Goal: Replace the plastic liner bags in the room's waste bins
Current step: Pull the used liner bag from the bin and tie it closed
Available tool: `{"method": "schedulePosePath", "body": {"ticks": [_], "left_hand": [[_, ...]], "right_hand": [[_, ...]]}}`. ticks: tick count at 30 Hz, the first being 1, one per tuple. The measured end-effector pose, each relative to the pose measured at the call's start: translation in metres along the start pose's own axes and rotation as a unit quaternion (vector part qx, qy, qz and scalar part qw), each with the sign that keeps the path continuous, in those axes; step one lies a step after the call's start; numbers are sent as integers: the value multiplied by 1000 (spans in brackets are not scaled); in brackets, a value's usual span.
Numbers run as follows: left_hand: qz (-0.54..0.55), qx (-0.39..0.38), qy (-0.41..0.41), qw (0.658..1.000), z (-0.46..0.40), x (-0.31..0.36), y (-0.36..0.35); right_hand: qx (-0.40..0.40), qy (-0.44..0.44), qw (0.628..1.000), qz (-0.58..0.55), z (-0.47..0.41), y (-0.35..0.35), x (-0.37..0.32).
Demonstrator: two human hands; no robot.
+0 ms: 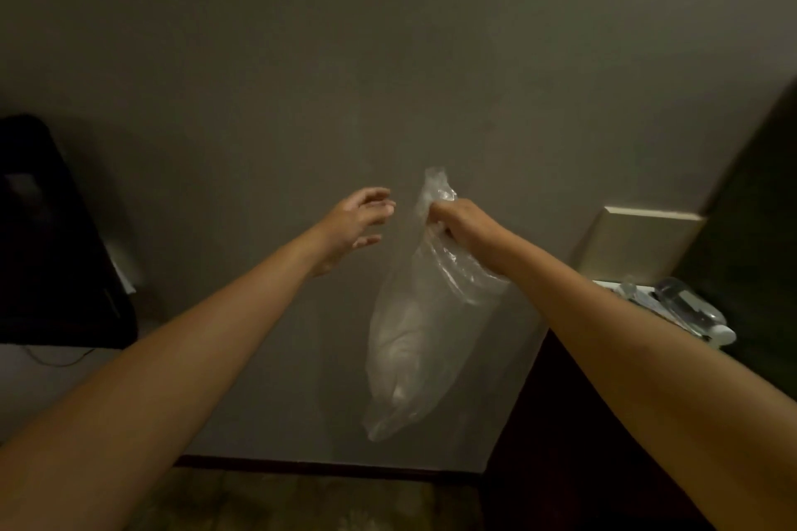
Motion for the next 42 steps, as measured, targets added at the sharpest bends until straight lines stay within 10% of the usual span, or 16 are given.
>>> {"method": "schedulePosePath", "body": {"ticks": [7,16,19,28,32,42], "left_hand": [[-180,-113,-65,975,16,-34,-6],[210,-233,49,948,40,-8,-66],[174,-296,29,939,48,-2,-73],[-3,3,54,999,17,21,-90],[50,16,47,998,4,21,-95],[-59,-18,5,998,11,5,-94]], "right_hand": [[-23,44,999,-12,-10,-4,-39],[12,-10,994,-105,9,20,-23],[47,-56,988,-138,17,33,-16],[22,-93,954,-286,42,79,4],[-30,-92,981,-166,58,84,19],[208,126,969,44,33,88,-13]]}}
Point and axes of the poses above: each hand's wrist, its own z-axis away from the middle knuckle, its own y-axis out of the back of the hand, x = y × z, the point moved 1 cm from there along -z, towards the middle knuckle, and after that the axes turned 11 degrees about -z, right-handed, at the moved point
